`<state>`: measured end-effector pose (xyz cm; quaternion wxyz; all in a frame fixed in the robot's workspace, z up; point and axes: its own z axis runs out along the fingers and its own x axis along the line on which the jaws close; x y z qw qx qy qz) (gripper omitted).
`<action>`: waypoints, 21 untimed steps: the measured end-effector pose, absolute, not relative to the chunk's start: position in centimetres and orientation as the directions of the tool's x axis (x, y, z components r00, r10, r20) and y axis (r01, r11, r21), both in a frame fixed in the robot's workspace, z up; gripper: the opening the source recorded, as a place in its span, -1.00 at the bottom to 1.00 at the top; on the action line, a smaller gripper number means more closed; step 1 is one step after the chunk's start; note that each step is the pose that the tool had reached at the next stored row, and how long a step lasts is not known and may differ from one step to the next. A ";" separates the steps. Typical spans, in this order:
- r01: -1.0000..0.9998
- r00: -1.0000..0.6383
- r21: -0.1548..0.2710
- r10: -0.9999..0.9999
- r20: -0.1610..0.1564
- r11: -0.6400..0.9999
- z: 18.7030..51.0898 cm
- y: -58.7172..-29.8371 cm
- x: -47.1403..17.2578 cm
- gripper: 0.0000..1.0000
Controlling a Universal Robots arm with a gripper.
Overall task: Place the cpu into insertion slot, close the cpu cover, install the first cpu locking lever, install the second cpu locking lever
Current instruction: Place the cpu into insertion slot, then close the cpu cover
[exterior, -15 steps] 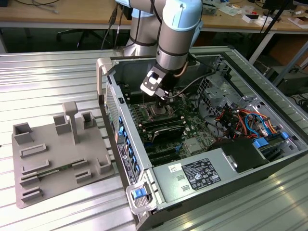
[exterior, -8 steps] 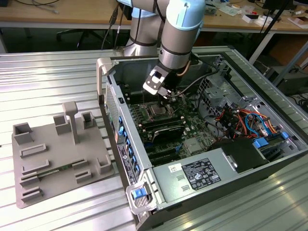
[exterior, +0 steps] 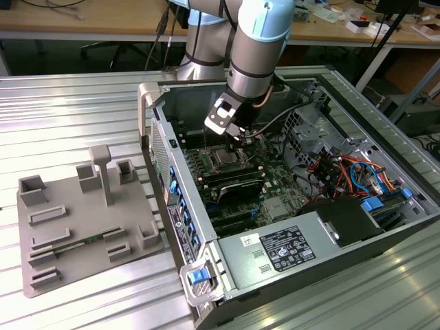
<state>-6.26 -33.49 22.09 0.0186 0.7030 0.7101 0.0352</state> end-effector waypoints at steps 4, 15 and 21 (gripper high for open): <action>0.997 -0.011 0.076 1.000 0.024 0.009 22.1 -33.5 -6.3 -0.79; 0.997 -0.011 0.076 1.000 0.024 0.009 22.3 -33.5 -5.9 -0.79; 0.997 -0.011 0.071 1.000 0.024 0.009 23.0 -33.5 -4.9 -0.79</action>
